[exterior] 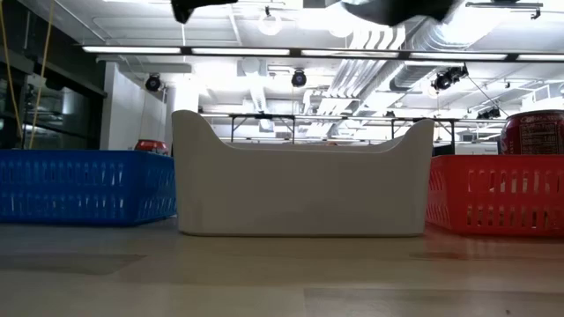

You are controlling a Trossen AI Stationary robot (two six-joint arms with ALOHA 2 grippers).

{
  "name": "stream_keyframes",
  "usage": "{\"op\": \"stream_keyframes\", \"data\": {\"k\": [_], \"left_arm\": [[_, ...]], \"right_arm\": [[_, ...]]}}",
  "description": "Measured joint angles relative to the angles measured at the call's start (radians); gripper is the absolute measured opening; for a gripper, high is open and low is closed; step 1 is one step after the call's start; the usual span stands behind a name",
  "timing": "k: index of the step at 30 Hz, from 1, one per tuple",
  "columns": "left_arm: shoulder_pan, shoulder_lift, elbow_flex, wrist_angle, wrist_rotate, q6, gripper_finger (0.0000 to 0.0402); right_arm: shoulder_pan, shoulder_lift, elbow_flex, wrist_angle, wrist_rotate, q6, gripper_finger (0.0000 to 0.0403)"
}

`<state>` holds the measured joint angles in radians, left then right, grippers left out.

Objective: Sort candy
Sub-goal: Put the white chocolate into the blue bin

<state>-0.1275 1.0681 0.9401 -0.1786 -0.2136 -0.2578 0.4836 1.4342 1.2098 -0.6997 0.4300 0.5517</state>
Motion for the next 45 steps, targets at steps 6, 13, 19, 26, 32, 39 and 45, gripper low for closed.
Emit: {"op": "stream_keyframes", "data": {"k": [6, 13, 19, 26, 32, 39, 45], "left_arm": [[-0.045, 0.116, 0.0, 0.156, 0.03, 0.031, 0.023], [-0.058, 0.171, 0.0, 0.277, 0.019, 0.014, 0.023], [-0.056, 0.171, 0.0, 0.303, -0.038, -0.029, 0.023], [-0.057, 0.18, 0.001, 0.439, -0.012, -0.049, 0.023], [-0.056, 0.215, -0.001, 0.456, -0.021, -0.054, 0.023], [-0.057, 0.283, 0.001, 0.58, -0.069, -0.046, 0.0217], [-0.056, 0.293, 0.005, 0.58, -0.079, -0.026, 0.011]], "right_arm": [[-0.138, 0.056, 0.0, 0.286, 0.007, -0.321, 0.0], [-0.186, 0.053, 0.038, 0.336, 0.017, -0.472, 0.0], [-0.185, 0.051, 0.085, 0.355, 0.023, -0.572, 0.0], [-0.192, 0.052, 0.09, 0.368, 0.04, -0.626, 0.0], [-0.189, 0.052, 0.09, 0.418, 0.036, -0.647, 0.0], [-0.189, 0.052, 0.09, 0.404, 0.032, -0.646, 0.0], [-0.189, 0.052, 0.09, 0.391, 0.031, -0.639, 0.0]]}}
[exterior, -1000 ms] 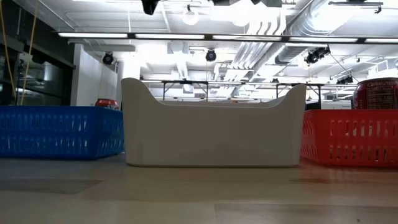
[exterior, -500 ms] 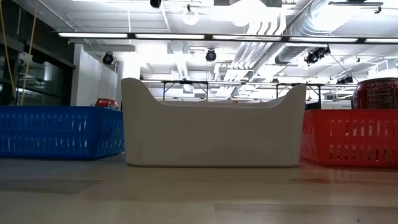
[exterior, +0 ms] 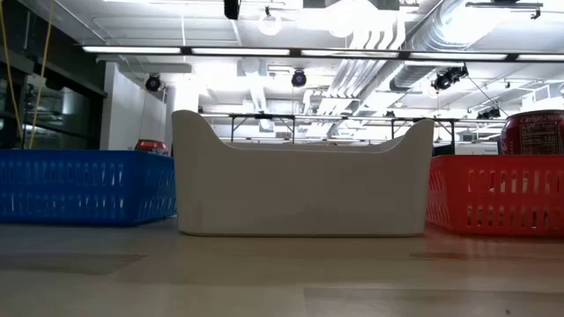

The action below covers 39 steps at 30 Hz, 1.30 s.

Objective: Sort candy
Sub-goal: Put the white chocolate into the blue bin

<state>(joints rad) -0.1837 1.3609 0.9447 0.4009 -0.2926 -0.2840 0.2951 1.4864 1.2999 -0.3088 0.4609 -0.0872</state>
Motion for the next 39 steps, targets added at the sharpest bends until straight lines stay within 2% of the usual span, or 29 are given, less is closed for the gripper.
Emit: {"op": "stream_keyframes", "data": {"k": [2, 4, 7, 10, 16, 19, 21, 23, 25, 32, 35, 39], "left_arm": [[0.0, -0.002, 0.0, -0.008, 0.001, 0.03, 0.0053], [0.0, -0.01, 0.0, -0.013, -0.001, 0.049, 0.002], [0.001, -0.024, 0.0, -0.046, -0.009, 0.063, 0.0022], [0.009, -0.065, 0.0, -0.159, -0.025, 0.079, 0.0013], [0.021, -0.232, 0.0, -0.518, -0.144, 0.084, 0.001], [0.02, -0.312, 0.001, -0.766, -0.178, -0.025, 0.0009], [0.008, -0.34, 0.001, -0.93, -0.172, -0.16, 0.0009], [-0.036, -0.354, -0.02, -1.025, -0.156, -0.296, 0.0008], [-0.105, -0.359, -0.064, -1.038, -0.135, -0.405, 0.0008], [-0.355, -0.286, -0.24, -0.877, -0.133, -0.748, 0.0008], [-0.404, -0.228, -0.259, -0.873, -0.136, -0.806, 0.0008], [-0.398, -0.162, -0.259, -0.859, -0.153, -0.775, 0.001]], "right_arm": [[0.0, 0.0, 0.0, -0.002, 0.003, 0.0, 0.0002], [0.0, 0.0, 0.0, -0.001, 0.007, 0.006, 0.0008], [0.0, 0.0, 0.0, -0.007, 0.008, 0.01, 0.0031], [0.0, -0.003, 0.007, -0.051, 0.036, 0.044, 0.0073], [0.008, -0.009, 0.087, -0.319, 0.241, 0.179, 0.0185], [0.006, -0.009, 0.117, -0.465, 0.26, 0.282, 0.0229], [0.004, -0.009, 0.119, -0.542, 0.247, 0.36, 0.0249], [0.004, -0.009, 0.119, -0.606, 0.227, 0.43, 0.026], [0.004, -0.009, 0.11, -0.646, 0.194, 0.48, 0.0264], [0.008, -0.009, 0.061, -0.744, 0.163, 0.566, 0.0266], [0.008, -0.009, 0.043, -0.744, 0.163, 0.583, 0.0266], [0.008, -0.009, 0.037, -0.74, 0.163, 0.585, 0.0266]]}}
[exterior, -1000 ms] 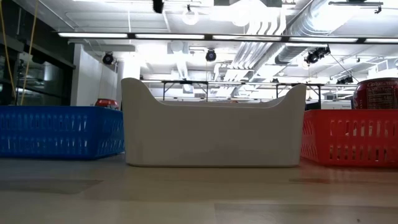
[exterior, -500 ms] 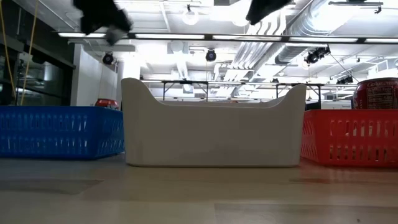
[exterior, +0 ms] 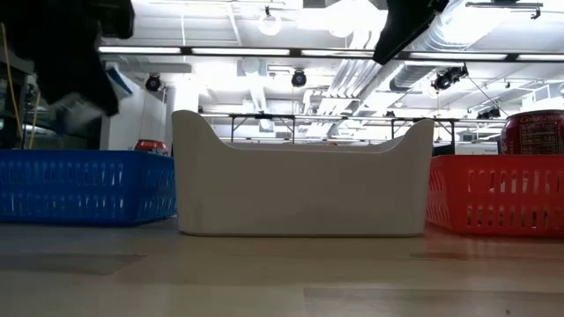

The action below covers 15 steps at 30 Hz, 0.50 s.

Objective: Sort candy
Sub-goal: Put the white chocolate into the blue bin

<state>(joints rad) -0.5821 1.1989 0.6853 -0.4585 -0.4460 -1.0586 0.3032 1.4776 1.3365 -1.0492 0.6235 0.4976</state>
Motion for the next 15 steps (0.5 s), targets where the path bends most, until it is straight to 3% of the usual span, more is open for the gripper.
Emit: {"op": "stream_keyframes", "data": {"k": [3, 9, 15], "left_arm": [[0.02, 0.041, 0.0, 0.003, 0.011, 0.031, 0.0023], [0.072, 0.078, 0.0, 0.006, 0.172, 0.033, 0.006], [0.122, 0.059, 0.023, -0.009, 0.249, 0.055, 0.0129]], "right_arm": [[-0.002, 0.0, 0.0, -0.001, 0.0, 0.0, 0.0266], [-0.002, 0.0, 0.0, -0.001, -0.024, 0.001, 0.0266], [-0.002, 0.0, 0.0, -0.001, -0.033, 0.0, 0.0266]]}}
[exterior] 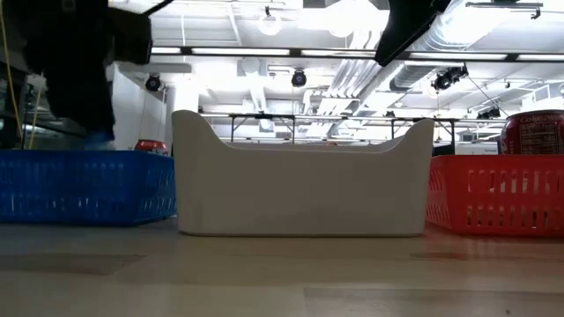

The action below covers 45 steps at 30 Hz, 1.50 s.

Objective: Sort candy
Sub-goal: Put the white chocolate into the blue bin, then put the pink candy into the white bin

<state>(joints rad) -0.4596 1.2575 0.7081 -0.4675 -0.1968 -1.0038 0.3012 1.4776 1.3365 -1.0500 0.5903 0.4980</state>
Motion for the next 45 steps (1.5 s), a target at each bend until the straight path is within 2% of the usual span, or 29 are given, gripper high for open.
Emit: {"op": "stream_keyframes", "data": {"k": [5, 9, 12, 16, 20, 29, 33, 37, 41, 45], "left_arm": [[0.03, -0.06, 0.064, -0.094, 0.011, 0.065, 0.0193], [0.042, -0.156, 0.114, -0.161, -0.023, 0.077, 0.0226], [0.041, -0.25, 0.129, -0.172, -0.131, 0.064, 0.0236], [0.041, -0.374, 0.135, -0.171, -0.325, 0.068, 0.0238], [0.049, -0.47, 0.135, -0.171, -0.418, 0.112, 0.0239], [0.103, -0.545, 0.134, -0.17, -0.435, 0.187, 0.0239], [0.154, -0.545, 0.134, -0.163, -0.391, 0.257, 0.0239], [0.206, -0.543, 0.134, -0.163, -0.331, 0.343, 0.0239], [0.268, -0.544, 0.134, -0.163, -0.327, 0.46, 0.0239], [0.348, -0.545, 0.134, -0.153, -0.292, 0.541, 0.0239]], "right_arm": [[0.0, 0.0, 0.0, -0.007, -0.03, -0.005, 0.0266], [0.002, 0.0, 0.0, -0.041, -0.09, 0.029, 0.0266], [0.003, 0.0, 0.0, -0.093, -0.101, 0.083, 0.0266], [-0.001, 0.0, -0.002, -0.218, -0.087, 0.22, 0.0266], [-0.007, -0.048, -0.069, -0.271, -0.095, 0.39, 0.0266], [-0.021, -0.209, -0.227, -0.262, -0.149, 0.769, 0.0266], [-0.082, -0.225, -0.254, -0.235, -0.153, 0.86, 0.0266], [-0.168, -0.222, -0.279, -0.103, -0.189, 0.834, 0.0266], [-0.26, -0.221, -0.307, 0.072, -0.218, 0.76, 0.0266], [-0.359, -0.221, -0.319, 0.158, -0.234, 0.716, 0.0266]]}}
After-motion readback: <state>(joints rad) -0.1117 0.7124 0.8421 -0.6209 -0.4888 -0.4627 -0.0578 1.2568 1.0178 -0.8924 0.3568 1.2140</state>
